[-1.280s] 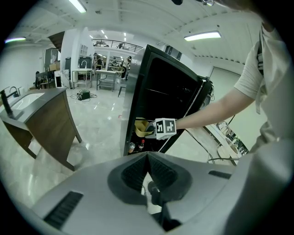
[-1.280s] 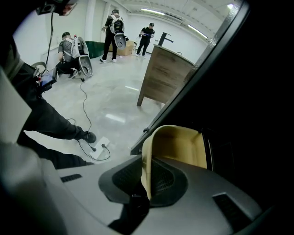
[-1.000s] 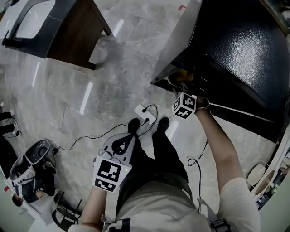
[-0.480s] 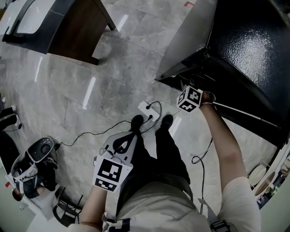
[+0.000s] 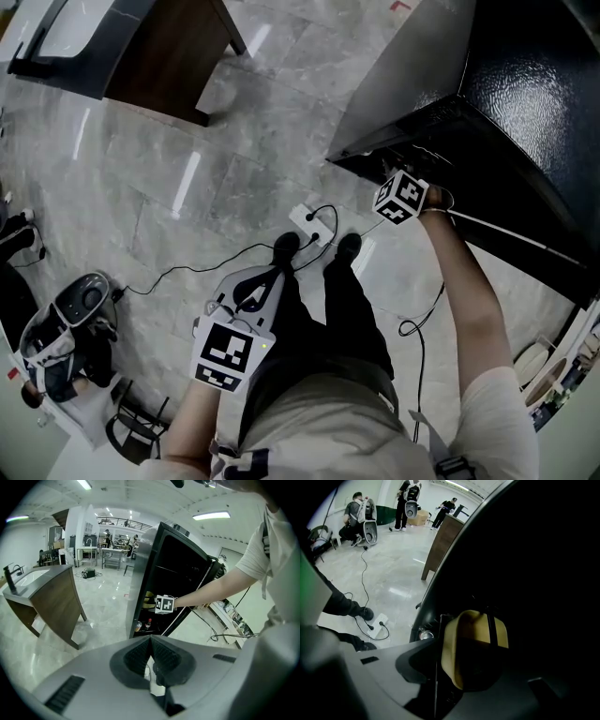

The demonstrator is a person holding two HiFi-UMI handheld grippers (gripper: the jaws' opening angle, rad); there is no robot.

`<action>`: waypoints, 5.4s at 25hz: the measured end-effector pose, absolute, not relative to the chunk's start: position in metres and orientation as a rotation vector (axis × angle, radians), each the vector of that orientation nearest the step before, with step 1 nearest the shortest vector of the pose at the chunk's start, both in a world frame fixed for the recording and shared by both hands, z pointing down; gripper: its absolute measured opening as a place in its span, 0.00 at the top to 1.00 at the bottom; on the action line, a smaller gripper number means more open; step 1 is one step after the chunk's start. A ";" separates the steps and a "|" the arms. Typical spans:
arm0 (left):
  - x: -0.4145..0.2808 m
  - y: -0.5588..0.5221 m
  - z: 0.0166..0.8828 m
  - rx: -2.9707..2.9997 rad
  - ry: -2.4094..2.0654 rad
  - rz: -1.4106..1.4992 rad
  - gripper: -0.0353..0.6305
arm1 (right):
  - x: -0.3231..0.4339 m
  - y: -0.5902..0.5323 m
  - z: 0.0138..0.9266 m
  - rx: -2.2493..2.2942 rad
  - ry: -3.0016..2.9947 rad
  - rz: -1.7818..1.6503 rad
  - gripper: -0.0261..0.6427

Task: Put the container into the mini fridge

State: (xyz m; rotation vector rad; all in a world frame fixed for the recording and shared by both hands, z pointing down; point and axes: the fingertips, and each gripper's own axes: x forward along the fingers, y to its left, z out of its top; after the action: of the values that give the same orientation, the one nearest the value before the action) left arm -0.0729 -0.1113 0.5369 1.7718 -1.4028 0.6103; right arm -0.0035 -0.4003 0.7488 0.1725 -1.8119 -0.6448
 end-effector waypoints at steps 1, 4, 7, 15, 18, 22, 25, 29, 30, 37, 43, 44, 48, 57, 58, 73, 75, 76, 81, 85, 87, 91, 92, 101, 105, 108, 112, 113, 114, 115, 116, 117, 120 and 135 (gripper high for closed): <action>-0.075 -0.110 0.536 1.771 -1.407 0.609 0.86 | -0.003 -0.401 0.747 0.180 -1.813 -0.644 0.75; -0.083 -0.109 0.534 1.764 -1.425 0.607 0.86 | -0.002 -0.401 0.743 0.202 -1.820 -0.625 0.72; -0.086 -0.110 0.533 1.757 -1.454 0.599 0.86 | 0.004 -0.403 0.737 0.234 -1.838 -0.608 0.70; -0.133 -0.111 0.502 1.765 -1.537 0.571 0.86 | -0.009 -0.361 0.666 0.289 -1.943 -0.430 0.70; -0.155 -0.104 0.495 1.759 -1.580 0.569 0.86 | -0.022 -0.328 0.650 0.281 -1.999 -0.354 0.70; -0.181 -0.095 0.478 1.750 -1.625 0.541 0.86 | -0.049 -0.293 0.615 0.271 -2.065 -0.271 0.70; -0.194 -0.087 0.468 1.745 -1.647 0.519 0.86 | -0.076 -0.267 0.587 0.265 -2.139 -0.195 0.70; -0.215 -0.074 0.453 1.738 -1.676 0.492 0.86 | -0.113 -0.224 0.558 0.172 -2.223 -0.061 0.70; -0.220 -0.071 0.449 1.737 -1.688 0.488 0.86 | -0.120 -0.213 0.551 0.146 -2.234 -0.038 0.70; -0.265 -0.032 0.427 1.701 -1.795 0.431 0.86 | -0.179 -0.132 0.501 -0.027 -2.324 0.084 0.70; -0.279 0.005 0.429 1.699 -1.806 0.416 0.86 | -0.220 -0.081 0.464 -0.141 -2.409 0.093 0.72; -0.279 0.010 0.429 1.701 -1.804 0.414 0.86 | -0.222 -0.074 0.459 -0.155 -2.419 0.089 0.77; -0.277 0.025 0.421 1.702 -1.826 0.419 0.86 | -0.221 -0.050 0.435 -0.204 -2.476 0.087 0.89; -0.220 0.034 0.381 1.699 -1.902 0.404 0.86 | -0.170 -0.012 0.378 -0.389 -2.615 0.146 0.91; -0.210 0.036 0.377 1.700 -1.907 0.397 0.86 | -0.158 -0.009 0.375 -0.394 -2.619 0.142 0.91; -0.074 0.046 0.352 1.657 -1.999 0.431 0.86 | -0.021 0.003 0.361 -0.459 -2.686 0.178 0.92; -0.065 0.052 0.344 1.622 -2.041 0.421 0.86 | -0.017 0.007 0.355 -0.514 -2.693 0.180 0.92; -0.060 0.057 0.341 1.604 -2.058 0.415 0.86 | -0.015 0.012 0.351 -0.544 -2.698 0.186 0.92; -0.045 0.090 0.338 1.498 -2.103 0.411 0.86 | -0.011 0.042 0.344 -0.677 -2.702 0.223 0.92; -0.040 0.114 0.330 1.438 -2.119 0.459 0.86 | -0.006 0.067 0.340 -0.770 -2.698 0.247 0.92; -0.040 0.122 0.324 1.417 -2.127 0.492 0.86 | -0.005 0.077 0.336 -0.808 -2.701 0.243 0.92; -0.042 0.131 0.318 1.393 -2.138 0.540 0.86 | -0.005 0.090 0.333 -0.871 -2.705 0.254 0.92; -0.042 0.132 0.318 1.390 -2.139 0.545 0.86 | -0.006 0.092 0.333 -0.878 -2.705 0.259 0.92; -0.061 0.157 0.329 1.375 -2.112 0.494 0.86 | -0.031 0.115 0.337 -0.894 -2.679 0.277 0.92; -0.077 0.174 0.338 1.409 -2.092 0.458 0.86 | -0.045 0.133 0.346 -0.863 -2.654 0.253 0.92; -0.091 0.190 0.341 1.453 -2.078 0.421 0.86 | -0.058 0.147 0.347 -0.812 -2.644 0.247 0.92; -0.113 0.210 0.344 1.520 -2.054 0.372 0.86 | -0.077 0.163 0.346 -0.720 -2.639 0.192 0.92; -0.118 0.215 0.344 1.540 -2.048 0.363 0.86 | -0.081 0.169 0.344 -0.701 -2.640 0.185 0.92; -0.123 0.222 0.344 1.557 -2.043 0.356 0.86 | -0.086 0.176 0.344 -0.685 -2.642 0.182 0.92; -0.128 0.228 0.344 1.573 -2.037 0.350 0.86 | -0.090 0.183 0.343 -0.670 -2.642 0.178 0.92; -0.133 0.234 0.344 1.589 -2.029 0.343 0.86 | -0.094 0.190 0.344 -0.653 -2.641 0.170 0.92; -0.136 0.238 0.345 1.609 -2.017 0.335 0.86 | -0.096 0.196 0.344 -0.632 -2.638 0.157 0.92; -0.141 0.250 0.347 1.676 -1.968 0.313 0.86 | -0.102 0.216 0.346 -0.569 -2.628 0.130 0.92; -0.121 0.250 0.354 1.901 -1.801 0.297 0.86 | -0.080 0.243 0.366 -0.334 -2.609 0.159 0.92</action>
State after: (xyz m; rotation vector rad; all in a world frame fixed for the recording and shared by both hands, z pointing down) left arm -0.1213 0.2503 0.3544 1.9015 -1.8010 0.2971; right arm -0.0804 0.2427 0.3658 -0.3341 -2.6091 0.1594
